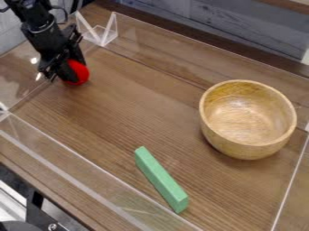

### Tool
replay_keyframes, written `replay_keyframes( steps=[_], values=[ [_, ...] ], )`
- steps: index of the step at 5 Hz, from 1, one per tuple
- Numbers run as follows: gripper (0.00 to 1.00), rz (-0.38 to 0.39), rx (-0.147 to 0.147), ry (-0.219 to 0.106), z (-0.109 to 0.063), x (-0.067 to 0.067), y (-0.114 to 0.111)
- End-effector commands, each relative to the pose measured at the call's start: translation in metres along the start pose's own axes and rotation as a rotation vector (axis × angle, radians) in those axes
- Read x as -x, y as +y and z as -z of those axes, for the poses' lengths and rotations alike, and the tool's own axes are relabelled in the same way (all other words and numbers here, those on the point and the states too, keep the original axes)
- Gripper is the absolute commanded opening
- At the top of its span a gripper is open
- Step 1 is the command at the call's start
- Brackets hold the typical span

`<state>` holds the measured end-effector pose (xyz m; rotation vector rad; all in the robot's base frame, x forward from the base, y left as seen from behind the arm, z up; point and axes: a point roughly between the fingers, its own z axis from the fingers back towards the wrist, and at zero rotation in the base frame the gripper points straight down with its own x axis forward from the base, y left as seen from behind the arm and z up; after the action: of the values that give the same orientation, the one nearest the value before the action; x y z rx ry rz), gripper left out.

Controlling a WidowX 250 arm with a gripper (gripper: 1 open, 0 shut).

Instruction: Move the red object to the left side of the table

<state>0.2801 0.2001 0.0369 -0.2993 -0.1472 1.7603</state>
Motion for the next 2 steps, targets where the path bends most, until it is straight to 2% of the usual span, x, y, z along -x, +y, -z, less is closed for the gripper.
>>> replay_keyframes(
  steps=[1,2],
  values=[
    [1.00,-0.056,0.037,-0.032,-0.0130,-0.0104,-0.0087],
    [1.00,-0.080,0.026,-0.026,-0.0194,-0.0120,-0.0110]
  ],
)
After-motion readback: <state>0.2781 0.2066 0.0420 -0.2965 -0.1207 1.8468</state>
